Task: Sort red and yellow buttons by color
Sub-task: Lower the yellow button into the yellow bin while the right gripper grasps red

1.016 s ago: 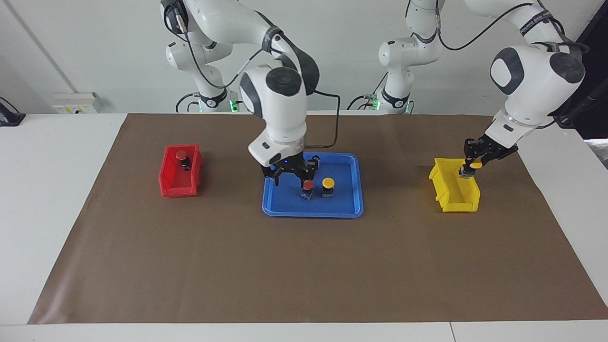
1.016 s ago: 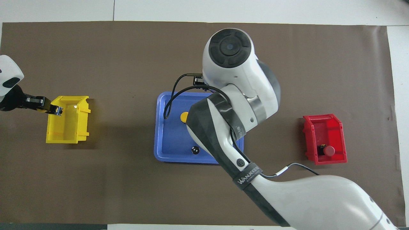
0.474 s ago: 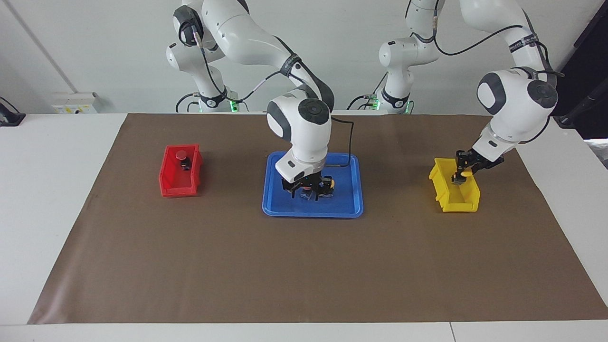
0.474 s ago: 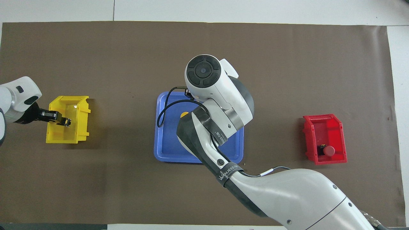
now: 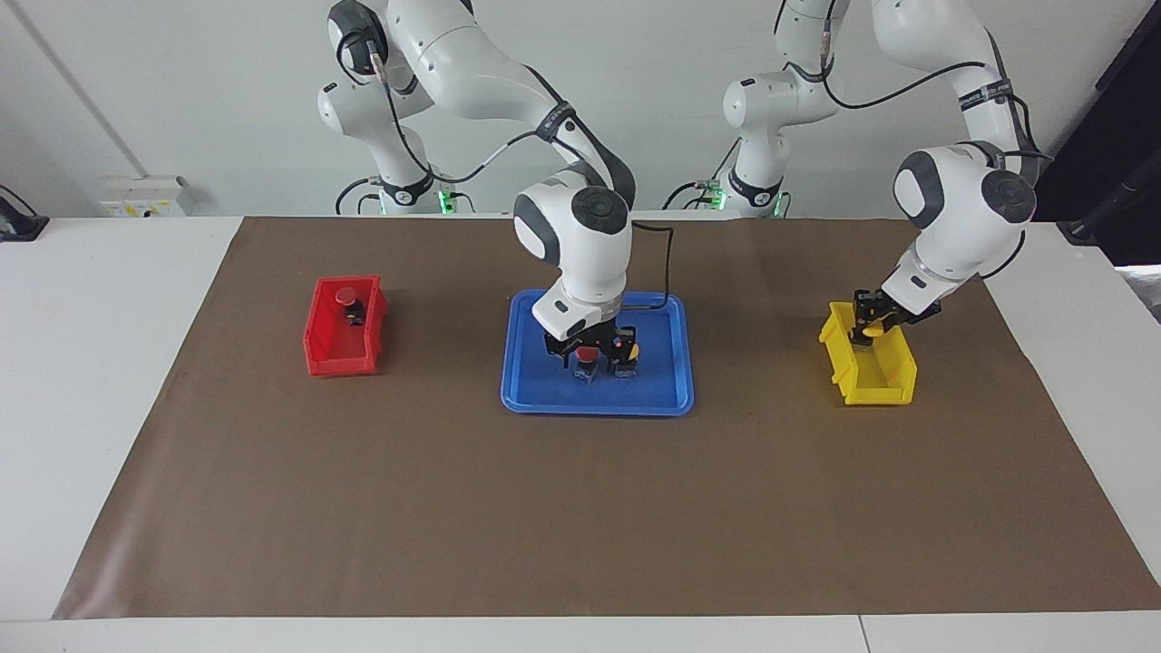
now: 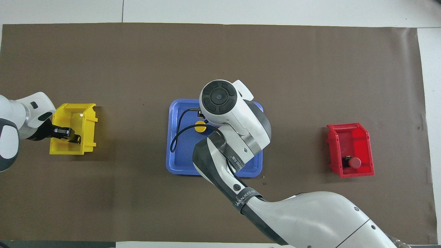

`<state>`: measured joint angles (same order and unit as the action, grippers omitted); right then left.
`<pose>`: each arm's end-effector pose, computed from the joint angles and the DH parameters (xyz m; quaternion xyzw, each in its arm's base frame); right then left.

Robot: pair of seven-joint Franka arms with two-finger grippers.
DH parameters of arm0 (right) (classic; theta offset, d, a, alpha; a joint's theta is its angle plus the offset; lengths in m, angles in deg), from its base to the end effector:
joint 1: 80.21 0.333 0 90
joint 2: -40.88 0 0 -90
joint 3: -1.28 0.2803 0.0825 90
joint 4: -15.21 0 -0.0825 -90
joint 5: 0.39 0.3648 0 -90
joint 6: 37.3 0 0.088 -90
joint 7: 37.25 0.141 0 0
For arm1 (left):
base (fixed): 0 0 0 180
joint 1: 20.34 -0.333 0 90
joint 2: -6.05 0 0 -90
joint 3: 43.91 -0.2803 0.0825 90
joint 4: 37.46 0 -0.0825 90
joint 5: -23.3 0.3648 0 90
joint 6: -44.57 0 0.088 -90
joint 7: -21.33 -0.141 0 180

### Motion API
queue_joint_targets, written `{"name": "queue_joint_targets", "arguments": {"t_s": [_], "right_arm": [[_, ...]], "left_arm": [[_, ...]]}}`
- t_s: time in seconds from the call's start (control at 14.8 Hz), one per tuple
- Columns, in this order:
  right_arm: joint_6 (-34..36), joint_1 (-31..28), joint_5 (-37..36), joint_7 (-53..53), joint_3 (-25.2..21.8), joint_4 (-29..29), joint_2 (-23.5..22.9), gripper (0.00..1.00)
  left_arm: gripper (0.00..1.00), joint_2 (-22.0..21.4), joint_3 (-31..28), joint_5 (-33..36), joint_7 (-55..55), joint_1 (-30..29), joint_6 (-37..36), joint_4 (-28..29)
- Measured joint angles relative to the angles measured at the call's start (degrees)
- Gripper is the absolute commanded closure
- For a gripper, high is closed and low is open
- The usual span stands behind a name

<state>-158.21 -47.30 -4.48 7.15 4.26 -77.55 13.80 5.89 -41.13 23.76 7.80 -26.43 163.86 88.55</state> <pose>0.5308 0.3739 0.2961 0.9980 -0.0591 0.0197 0.0082 0.4962 0.0293 0.3166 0.9942 -0.0911 -0.0571 0.0050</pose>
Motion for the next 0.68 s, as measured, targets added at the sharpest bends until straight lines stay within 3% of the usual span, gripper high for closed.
{"name": "queue_joint_targets", "arguments": {"t_s": [0.07, 0.14, 0.2, 0.27, 0.34, 0.41, 0.61, 0.68], "right_arm": [[-0.5, 0.0, 0.0, 0.0, 0.0, -0.6, 0.2, 0.27], [-0.8, 0.0, 0.0, 0.0, 0.0, -1.0, 0.4, 0.27], [-0.8, 0.0, 0.0, 0.0, 0.0, -1.3, 0.5, 0.27], [-0.8, 0.0, 0.0, 0.0, 0.0, -1.7, 0.6, 0.28], [-0.9, 0.0, 0.0, 0.0, 0.1, -2.0, 0.8, 0.28], [-0.9, 0.0, 0.1, 0.0, 0.2, -2.2, 0.9, 0.28], [-0.9, 0.0, 0.3, 0.0, 0.3, -2.6, 1.2, 0.28], [-0.9, 0.0, 0.9, 0.0, 0.3, -2.7, 1.2, 0.28]], "left_arm": [[0.97, -0.1, 0.0, 0.0, 0.0, -0.1, 0.6, 0.5], [0.87, -0.2, 0.0, 0.0, 0.0, -0.2, 1.2, 0.9], [0.62, -0.3, 0.0, 0.0, 0.0, -0.2, 1.5, 1.2], [0.45, -0.3, 0.0, 0.0, 0.0, -0.2, 1.7, 1.4], [0.37, -0.4, 0.0, 0.0, 0.0, -0.2, 1.8, 1.4], [0.3, -0.5, 0.0, 0.0, 0.0, -0.2, 1.9, 1.4], [0.23, -0.9, 0.0, 0.0, 0.1, -0.2, 1.8, 1.4], [0.16, -1.0, 0.1, 0.0, 0.1, -0.2, 1.4, 1.2]]}}
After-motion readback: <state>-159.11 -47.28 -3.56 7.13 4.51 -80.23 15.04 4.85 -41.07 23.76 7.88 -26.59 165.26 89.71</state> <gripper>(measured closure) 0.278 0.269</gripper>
